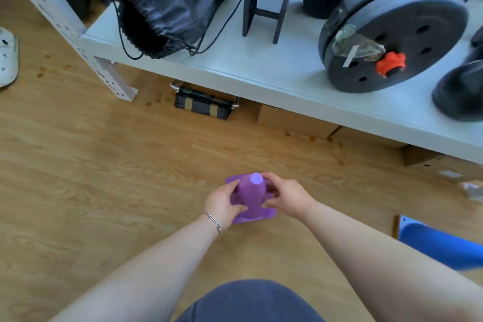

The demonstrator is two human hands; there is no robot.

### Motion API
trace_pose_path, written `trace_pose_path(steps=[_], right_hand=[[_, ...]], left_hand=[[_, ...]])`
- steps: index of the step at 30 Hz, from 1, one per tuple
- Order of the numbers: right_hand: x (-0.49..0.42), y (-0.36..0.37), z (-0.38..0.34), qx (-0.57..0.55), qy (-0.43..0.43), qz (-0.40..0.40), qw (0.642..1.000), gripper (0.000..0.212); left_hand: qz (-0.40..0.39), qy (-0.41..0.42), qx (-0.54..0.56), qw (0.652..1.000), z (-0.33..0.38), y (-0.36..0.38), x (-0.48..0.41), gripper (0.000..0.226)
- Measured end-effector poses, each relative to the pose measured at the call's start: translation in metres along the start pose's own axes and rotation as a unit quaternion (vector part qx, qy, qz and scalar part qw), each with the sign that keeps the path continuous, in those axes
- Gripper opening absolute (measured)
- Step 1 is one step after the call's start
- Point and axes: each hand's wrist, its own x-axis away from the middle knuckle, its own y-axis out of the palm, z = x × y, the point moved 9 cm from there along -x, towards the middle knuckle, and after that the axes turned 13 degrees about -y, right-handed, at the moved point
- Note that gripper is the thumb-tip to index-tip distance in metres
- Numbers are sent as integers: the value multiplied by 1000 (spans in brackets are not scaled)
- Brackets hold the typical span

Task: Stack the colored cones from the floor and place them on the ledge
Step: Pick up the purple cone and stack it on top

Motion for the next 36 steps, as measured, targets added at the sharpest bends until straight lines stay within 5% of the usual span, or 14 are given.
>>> trace_pose_path(steps=[17, 36], right_hand=[[119, -83, 83, 14, 17, 77, 997, 75], [239, -187, 91, 0, -51, 129, 990, 65]], left_hand=[[-27, 110, -116, 987, 119, 107, 46, 67], [-11, 205, -224, 953, 258, 145, 154, 58]])
